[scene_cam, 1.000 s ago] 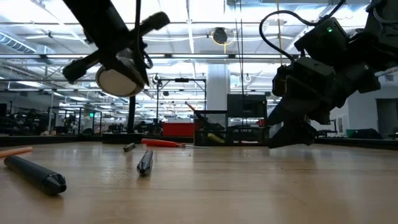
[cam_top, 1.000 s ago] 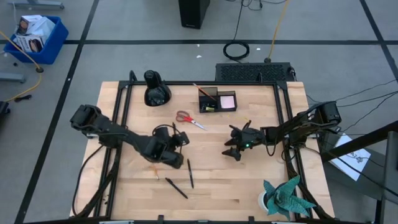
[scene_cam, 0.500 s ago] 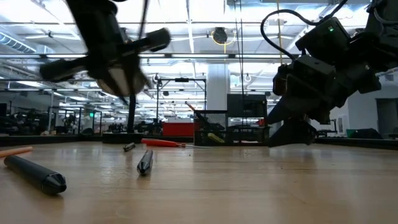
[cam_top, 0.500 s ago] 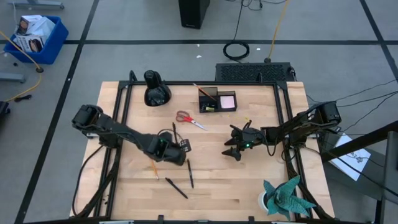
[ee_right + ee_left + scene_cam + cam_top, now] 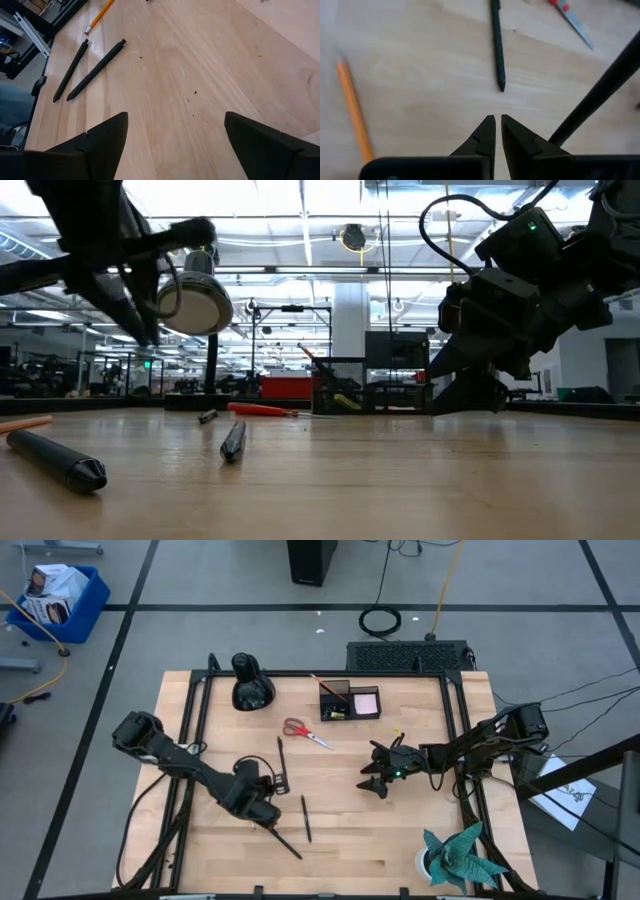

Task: Pick and place office supplies into organizer
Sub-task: Put the orange pencil into the black desk organizer

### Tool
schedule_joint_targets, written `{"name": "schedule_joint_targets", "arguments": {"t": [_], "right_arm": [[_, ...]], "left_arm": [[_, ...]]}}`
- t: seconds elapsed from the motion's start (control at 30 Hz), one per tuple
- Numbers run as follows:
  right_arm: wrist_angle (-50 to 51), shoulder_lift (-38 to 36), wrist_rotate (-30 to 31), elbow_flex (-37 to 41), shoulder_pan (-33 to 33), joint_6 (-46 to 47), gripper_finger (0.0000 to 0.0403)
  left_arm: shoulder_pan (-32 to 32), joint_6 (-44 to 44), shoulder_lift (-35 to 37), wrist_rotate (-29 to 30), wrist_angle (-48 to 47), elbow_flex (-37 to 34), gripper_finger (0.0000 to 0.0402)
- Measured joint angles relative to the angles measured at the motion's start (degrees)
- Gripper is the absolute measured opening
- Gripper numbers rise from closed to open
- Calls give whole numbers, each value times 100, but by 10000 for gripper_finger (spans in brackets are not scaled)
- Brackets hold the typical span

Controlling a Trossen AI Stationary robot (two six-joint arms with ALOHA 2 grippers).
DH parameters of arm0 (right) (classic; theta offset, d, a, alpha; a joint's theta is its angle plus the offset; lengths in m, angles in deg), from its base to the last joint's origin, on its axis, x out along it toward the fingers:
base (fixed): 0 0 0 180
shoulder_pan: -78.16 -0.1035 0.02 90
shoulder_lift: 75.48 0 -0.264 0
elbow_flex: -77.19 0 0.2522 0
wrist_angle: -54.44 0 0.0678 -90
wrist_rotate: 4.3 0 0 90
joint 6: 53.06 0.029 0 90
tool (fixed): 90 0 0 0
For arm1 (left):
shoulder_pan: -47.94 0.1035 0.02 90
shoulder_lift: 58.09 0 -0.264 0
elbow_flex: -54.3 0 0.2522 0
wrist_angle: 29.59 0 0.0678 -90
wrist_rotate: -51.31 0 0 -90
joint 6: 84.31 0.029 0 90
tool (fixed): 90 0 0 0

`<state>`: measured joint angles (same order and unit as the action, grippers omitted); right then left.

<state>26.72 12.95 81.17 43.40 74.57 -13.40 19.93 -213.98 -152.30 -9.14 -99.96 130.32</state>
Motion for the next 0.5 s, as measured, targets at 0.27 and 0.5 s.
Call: {"name": "schedule_joint_targets", "arguments": {"t": [0.27,0.5], "right_arm": [[-17,0,0,-2,0,0,325],[-35,0,0,-4,0,0,325]], "left_arm": [[170,2213,-121,-424,-212,0,35],[319,1325,-180,-1572,-755,12,35]]}}
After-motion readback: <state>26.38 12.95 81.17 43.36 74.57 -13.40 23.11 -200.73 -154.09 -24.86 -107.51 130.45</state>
